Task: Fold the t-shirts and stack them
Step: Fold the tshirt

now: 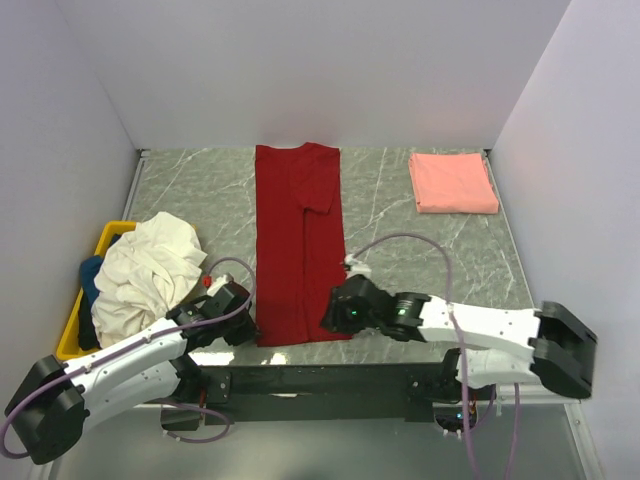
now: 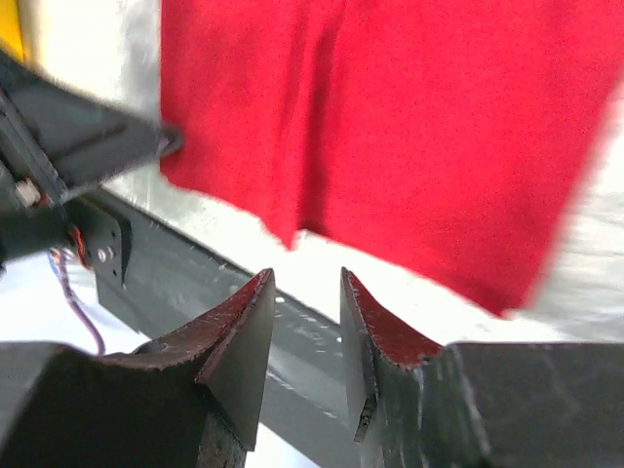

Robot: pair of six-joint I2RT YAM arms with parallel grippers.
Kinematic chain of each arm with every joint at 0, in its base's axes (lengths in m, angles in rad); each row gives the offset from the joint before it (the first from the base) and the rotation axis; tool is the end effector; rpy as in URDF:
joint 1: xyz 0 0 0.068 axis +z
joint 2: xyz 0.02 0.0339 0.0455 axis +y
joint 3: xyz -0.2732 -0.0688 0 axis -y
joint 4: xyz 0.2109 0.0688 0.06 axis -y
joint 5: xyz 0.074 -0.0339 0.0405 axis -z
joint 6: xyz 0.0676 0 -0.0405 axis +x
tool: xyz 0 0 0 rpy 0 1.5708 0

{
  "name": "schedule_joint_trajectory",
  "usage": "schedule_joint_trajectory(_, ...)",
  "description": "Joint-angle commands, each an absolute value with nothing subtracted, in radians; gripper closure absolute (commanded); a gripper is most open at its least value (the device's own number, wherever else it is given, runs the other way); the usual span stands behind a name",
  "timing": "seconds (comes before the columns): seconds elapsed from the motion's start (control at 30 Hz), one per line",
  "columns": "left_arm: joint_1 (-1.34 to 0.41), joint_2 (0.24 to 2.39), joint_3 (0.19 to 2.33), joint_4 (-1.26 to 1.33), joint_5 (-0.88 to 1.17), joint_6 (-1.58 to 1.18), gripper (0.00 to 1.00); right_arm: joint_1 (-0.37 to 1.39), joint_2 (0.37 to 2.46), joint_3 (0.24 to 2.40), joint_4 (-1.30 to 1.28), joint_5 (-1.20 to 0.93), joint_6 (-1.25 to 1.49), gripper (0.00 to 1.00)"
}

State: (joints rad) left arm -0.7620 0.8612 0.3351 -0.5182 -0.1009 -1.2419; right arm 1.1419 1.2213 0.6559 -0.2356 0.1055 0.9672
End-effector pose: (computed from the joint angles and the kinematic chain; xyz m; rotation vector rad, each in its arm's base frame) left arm 0.0955 -0.0817 0.1446 -0.6832 2.6366 -0.5443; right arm 0.1042 0.2107 0.2064 -0.1681 2.5446 0.8318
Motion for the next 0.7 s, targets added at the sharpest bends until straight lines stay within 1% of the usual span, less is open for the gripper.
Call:
schedule_joint_trajectory(0.0, -0.776, 0.873, 0.345, -0.526, -0.051, -1.212, 0.84, 1.042, 1.103, 0.556, -0.268, 0.054, 0.951, 0.6)
schedule_joint_trajectory(0.07, -0.778, 0.87, 0.354, -0.547, -0.046, -1.204, 0.86, 0.977, 1.026, 0.496, -0.275, 0.028, 0.933, 0.6)
schedule_joint_trajectory(0.23, -0.787, 0.877, 0.371, -0.56, -0.014, -1.203, 0.93, 0.919, 0.937, 0.434, -0.324, 0.005, 0.908, 0.59)
schedule_joint_trajectory(0.27, -0.788, 0.882, 0.374, -0.561, -0.014, -1.203, 0.95, 0.908, 0.933, 0.42, -0.322, 0.003, 0.907, 0.58)
schedule_joint_trajectory(0.37, -0.793, 0.882, 0.385, -0.575, -0.02, -1.201, 0.97, 0.894, 0.934, 0.396, -0.301, 0.003, 0.908, 0.57)
schedule_joint_trajectory(0.4, -0.795, 0.882, 0.385, -0.575, -0.018, -1.201, 0.99, 0.891, 0.939, 0.39, -0.289, 0.003, 0.908, 0.57)
schedule_joint_trajectory(0.67, -0.802, 0.894, 0.382, -0.563, -0.012, -1.209, 1.0, 0.887, 1.038, 0.359, -0.176, -0.066, 0.908, 0.57)
